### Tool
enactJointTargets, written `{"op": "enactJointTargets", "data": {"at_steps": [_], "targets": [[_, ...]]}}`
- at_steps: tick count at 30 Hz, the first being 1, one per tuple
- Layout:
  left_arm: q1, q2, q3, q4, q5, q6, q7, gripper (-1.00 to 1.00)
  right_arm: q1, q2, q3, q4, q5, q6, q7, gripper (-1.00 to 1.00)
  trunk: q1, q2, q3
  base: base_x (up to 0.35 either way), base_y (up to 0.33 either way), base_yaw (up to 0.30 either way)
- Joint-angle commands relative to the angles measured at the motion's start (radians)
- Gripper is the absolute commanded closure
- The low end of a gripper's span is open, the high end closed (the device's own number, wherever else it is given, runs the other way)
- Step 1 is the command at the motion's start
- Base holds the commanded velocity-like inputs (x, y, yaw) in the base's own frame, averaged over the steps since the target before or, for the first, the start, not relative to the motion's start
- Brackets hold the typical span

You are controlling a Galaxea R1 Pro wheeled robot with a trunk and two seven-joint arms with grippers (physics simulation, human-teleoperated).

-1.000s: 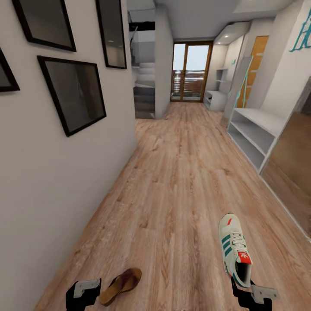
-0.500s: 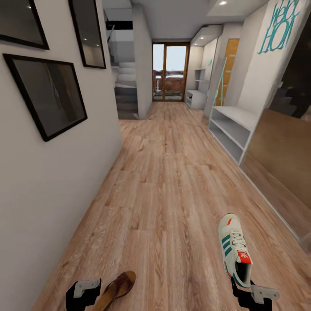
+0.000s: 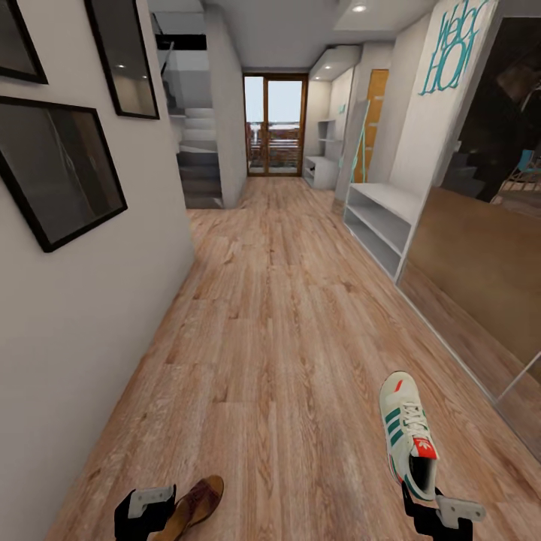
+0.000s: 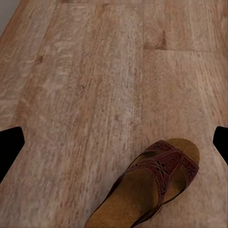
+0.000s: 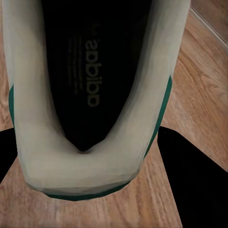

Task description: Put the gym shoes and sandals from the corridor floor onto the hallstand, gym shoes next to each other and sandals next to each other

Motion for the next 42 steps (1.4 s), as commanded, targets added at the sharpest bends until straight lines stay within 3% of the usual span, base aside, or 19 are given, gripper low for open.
{"op": "enactJointTargets", "data": {"at_steps": [1,20,42], "targets": [[-0.001,-0.001,0.008,0.0,-0.003,-0.002,-0.009,-1.0,-0.001,0.0,-0.008,0.001,0.004,-0.004,0.01,1.0,0.0,0.0,-0.001,0.0,0.0,-0.008],[-0.001,-0.001,0.01,-0.001,-0.003,-0.002,-0.009,-1.0,-0.001,0.001,-0.008,0.001,0.003,-0.004,0.01,1.0,0.0,0.0,-0.001,-0.088,0.163,-0.001],[-0.004,0.001,0.0,-0.014,-0.012,0.0,-0.018,-1.0,-0.001,0.0,-0.003,-0.011,0.007,0.002,0.012,1.0,0.0,0.0,-0.001,-0.051,0.02,0.0]]}}
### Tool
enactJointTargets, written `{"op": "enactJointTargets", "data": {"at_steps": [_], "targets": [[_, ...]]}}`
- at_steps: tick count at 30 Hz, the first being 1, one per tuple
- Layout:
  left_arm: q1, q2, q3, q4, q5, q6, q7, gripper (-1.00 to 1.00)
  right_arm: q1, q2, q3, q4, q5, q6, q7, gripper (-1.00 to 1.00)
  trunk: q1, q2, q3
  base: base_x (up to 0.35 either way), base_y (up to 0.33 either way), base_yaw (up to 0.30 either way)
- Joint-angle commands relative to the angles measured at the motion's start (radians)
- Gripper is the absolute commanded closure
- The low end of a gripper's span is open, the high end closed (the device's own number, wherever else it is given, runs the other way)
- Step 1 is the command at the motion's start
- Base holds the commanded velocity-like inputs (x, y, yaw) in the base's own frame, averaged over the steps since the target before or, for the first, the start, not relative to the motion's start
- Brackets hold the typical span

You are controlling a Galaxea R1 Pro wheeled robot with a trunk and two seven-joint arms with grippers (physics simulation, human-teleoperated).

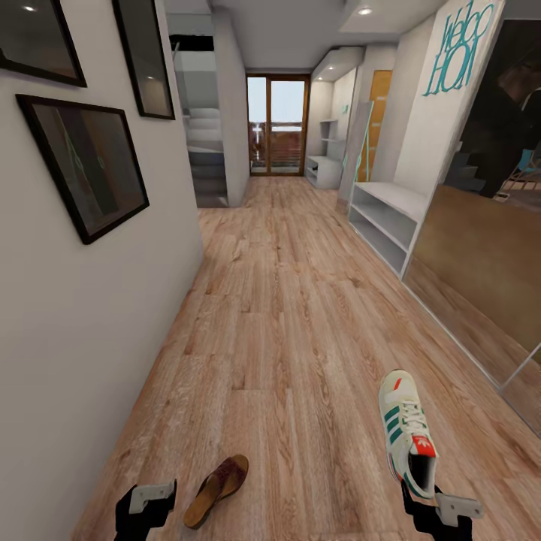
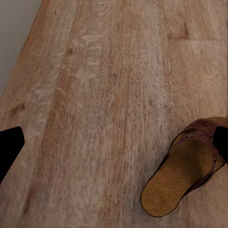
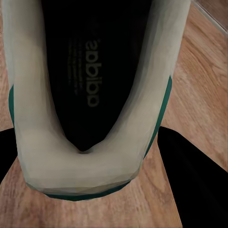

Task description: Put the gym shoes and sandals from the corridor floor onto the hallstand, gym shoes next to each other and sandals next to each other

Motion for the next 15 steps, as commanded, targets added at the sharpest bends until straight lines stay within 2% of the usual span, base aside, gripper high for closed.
{"op": "enactJointTargets", "data": {"at_steps": [1,5,7,8,9,10,13,15], "targets": [[-0.006,0.003,0.007,-0.002,-0.006,0.001,-0.014,-1.0,-0.003,0.0,0.004,-0.017,0.005,-0.002,0.01,1.0,0.0,0.0,-0.001,-0.005,0.001,0.0],[-0.013,0.028,0.002,0.001,-0.022,0.008,-0.02,-1.0,-0.04,0.0,0.068,-0.084,0.007,0.065,0.009,1.0,0.0,0.0,-0.001,-0.002,0.0,0.0],[-0.028,0.044,-0.026,0.002,-0.054,0.012,-0.026,-1.0,-0.093,0.0,0.124,-0.158,0.006,0.176,0.008,1.0,0.0,0.0,-0.001,0.0,0.0,0.0],[-0.06,0.049,-0.061,0.005,-0.088,0.019,-0.039,-1.0,-0.13,0.001,0.159,-0.217,0.004,0.268,0.008,1.0,0.0,0.0,-0.001,0.0,0.0,0.0],[-0.072,0.05,-0.072,0.007,-0.099,0.024,-0.045,-1.0,-0.141,0.001,0.169,-0.237,0.003,0.297,0.008,1.0,0.0,0.0,-0.001,0.0,0.0,0.0],[-0.1,0.052,-0.093,0.009,-0.124,0.047,-0.058,-1.0,-0.164,0.001,0.187,-0.28,0.002,0.354,0.009,1.0,0.0,0.0,-0.001,0.0,0.0,0.0],[-0.137,0.053,-0.113,0.01,-0.154,0.094,-0.075,-1.0,-0.194,0.002,0.208,-0.336,0.0,0.42,0.01,1.0,0.0,0.0,-0.001,0.0,0.0,0.0],[-0.182,0.053,-0.126,0.011,-0.178,0.187,-0.092,-1.0,-0.223,0.009,0.224,-0.4,-0.003,0.494,0.014,1.0,0.0,0.0,-0.001,0.0,0.0,0.0]]}}
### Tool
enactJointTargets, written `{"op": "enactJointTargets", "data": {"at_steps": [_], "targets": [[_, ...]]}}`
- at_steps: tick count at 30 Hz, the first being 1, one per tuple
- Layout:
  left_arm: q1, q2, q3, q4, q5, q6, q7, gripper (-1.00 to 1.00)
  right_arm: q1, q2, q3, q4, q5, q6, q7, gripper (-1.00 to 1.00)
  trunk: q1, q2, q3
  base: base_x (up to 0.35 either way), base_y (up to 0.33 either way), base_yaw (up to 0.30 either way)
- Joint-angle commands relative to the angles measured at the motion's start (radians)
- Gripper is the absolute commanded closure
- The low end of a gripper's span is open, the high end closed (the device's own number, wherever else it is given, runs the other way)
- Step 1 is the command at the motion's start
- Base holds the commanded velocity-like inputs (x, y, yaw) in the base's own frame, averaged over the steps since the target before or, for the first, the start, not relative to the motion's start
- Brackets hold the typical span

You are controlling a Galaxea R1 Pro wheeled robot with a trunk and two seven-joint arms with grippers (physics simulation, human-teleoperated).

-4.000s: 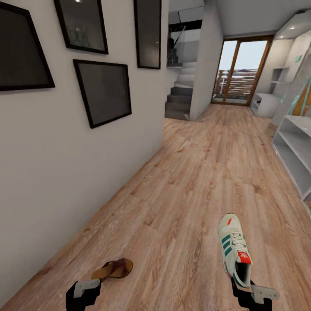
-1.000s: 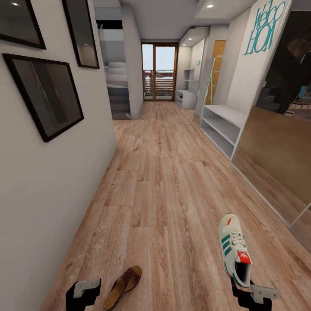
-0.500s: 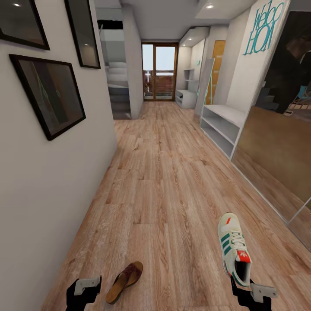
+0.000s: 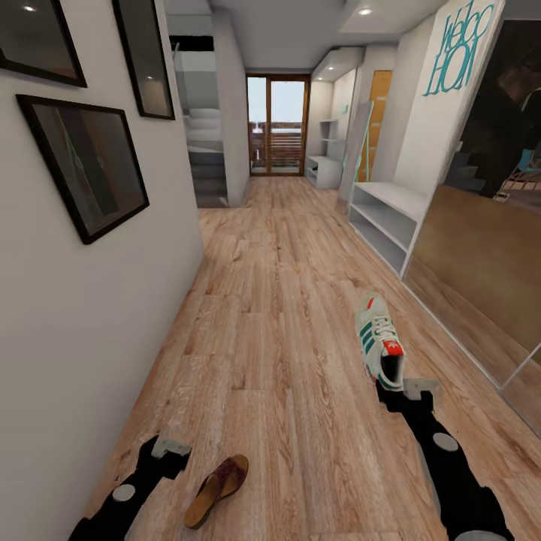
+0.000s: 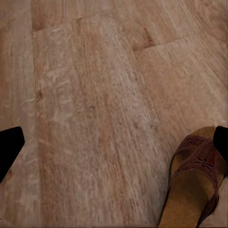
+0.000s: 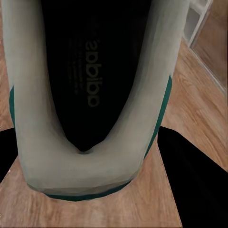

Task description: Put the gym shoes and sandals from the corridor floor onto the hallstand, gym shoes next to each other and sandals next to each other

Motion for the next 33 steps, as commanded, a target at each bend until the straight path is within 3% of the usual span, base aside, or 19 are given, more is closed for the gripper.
{"op": "enactJointTargets", "data": {"at_steps": [1,6,13,18,28,33], "targets": [[-0.021,-0.001,0.003,0.0,-0.016,0.042,-0.012,-1.0,-0.01,0.003,0.0,-0.03,0.008,0.03,0.01,1.0,0.0,0.0,-0.001,0.0,0.0,0.0],[-0.072,-0.001,-0.032,0.0,-0.027,0.128,-0.02,-1.0,-0.024,0.005,0.007,-0.088,-0.014,0.105,0.04,1.0,0.0,0.0,-0.001,0.0,0.0,0.0],[-0.079,-0.013,-0.122,-0.007,-0.028,0.147,-0.013,-1.0,-0.026,-0.004,0.002,-0.106,-0.017,0.122,0.16,1.0,0.0,0.0,-0.001,0.0,0.0,0.0],[-0.077,-0.023,-0.162,-0.015,-0.027,0.151,-0.018,-1.0,-0.027,-0.005,0.004,-0.121,-0.017,0.126,0.196,1.0,0.0,0.0,-0.001,0.0,0.0,0.0],[-0.094,-0.025,-0.181,-0.016,-0.024,0.155,-0.022,-1.0,-0.026,-0.005,0.004,-0.132,-0.016,0.128,0.205,1.0,0.031,-0.056,-0.026,0.0,0.0,0.0],[-0.129,-0.017,-0.182,-0.012,-0.025,0.159,-0.023,-1.0,-0.026,-0.005,0.003,-0.133,-0.015,0.129,0.206,1.0,0.05,-0.091,-0.043,0.0,0.0,0.0]]}}
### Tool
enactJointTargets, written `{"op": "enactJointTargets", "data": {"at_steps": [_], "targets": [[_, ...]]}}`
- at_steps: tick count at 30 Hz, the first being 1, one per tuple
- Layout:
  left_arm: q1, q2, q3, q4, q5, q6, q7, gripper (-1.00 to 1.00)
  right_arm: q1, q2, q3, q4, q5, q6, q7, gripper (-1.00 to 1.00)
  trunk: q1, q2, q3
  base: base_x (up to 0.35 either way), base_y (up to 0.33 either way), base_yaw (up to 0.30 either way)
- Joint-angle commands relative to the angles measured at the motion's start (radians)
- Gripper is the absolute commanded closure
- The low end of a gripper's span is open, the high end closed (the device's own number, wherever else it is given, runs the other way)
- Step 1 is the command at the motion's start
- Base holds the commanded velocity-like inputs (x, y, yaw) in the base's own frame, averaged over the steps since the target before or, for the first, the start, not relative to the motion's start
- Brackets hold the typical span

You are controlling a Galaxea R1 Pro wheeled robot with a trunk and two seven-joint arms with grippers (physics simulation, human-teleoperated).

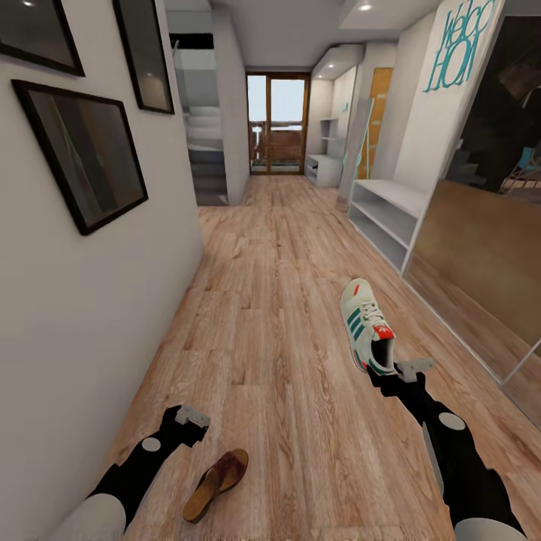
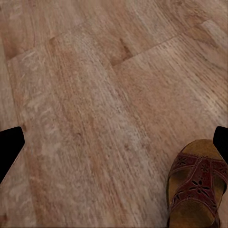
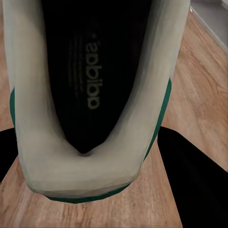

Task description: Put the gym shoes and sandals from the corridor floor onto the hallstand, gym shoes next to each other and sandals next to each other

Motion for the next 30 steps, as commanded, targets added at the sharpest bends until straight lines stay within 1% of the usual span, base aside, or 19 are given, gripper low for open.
{"op": "enactJointTargets", "data": {"at_steps": [1,3,6,9,14,26,30], "targets": [[-0.009,0.0,0.008,0.002,-0.01,-0.003,-0.008,-1.0,-0.001,0.001,-0.003,-0.002,0.006,0.004,0.007,1.0,0.004,-0.008,-0.005,0.0,0.0,0.0],[-0.038,0.003,0.008,0.006,-0.01,0.01,-0.016,-1.0,-0.001,0.001,-0.004,-0.002,0.005,0.004,0.007,1.0,0.011,-0.022,-0.013,0.0,0.0,0.0],[-0.082,0.007,0.009,0.01,-0.011,0.064,-0.049,-1.0,-0.001,0.001,-0.004,-0.002,0.006,0.004,0.007,1.0,0.023,-0.043,-0.027,0.0,0.0,0.0],[-0.094,0.007,0.008,0.011,-0.013,0.09,-0.065,-1.0,-0.001,0.001,-0.004,-0.002,0.005,0.004,0.007,1.0,0.034,-0.064,-0.041,0.0,0.0,0.0],[-0.093,0.006,0.006,0.011,-0.012,0.093,-0.072,-1.0,0.0,0.001,-0.006,-0.002,0.006,0.004,0.007,1.0,0.054,-0.099,-0.064,0.0,0.0,0.0],[-0.089,0.006,0.003,0.011,-0.01,0.093,-0.073,-1.0,0.0,0.001,-0.007,-0.002,0.005,0.004,0.007,1.0,0.059,-0.101,-0.129,0.0,0.0,0.0],[-0.088,0.006,0.004,0.011,-0.01,0.093,-0.073,-1.0,-0.001,0.001,-0.006,-0.003,0.005,0.004,0.007,1.0,0.061,-0.102,-0.148,0.0,0.0,0.0]]}}
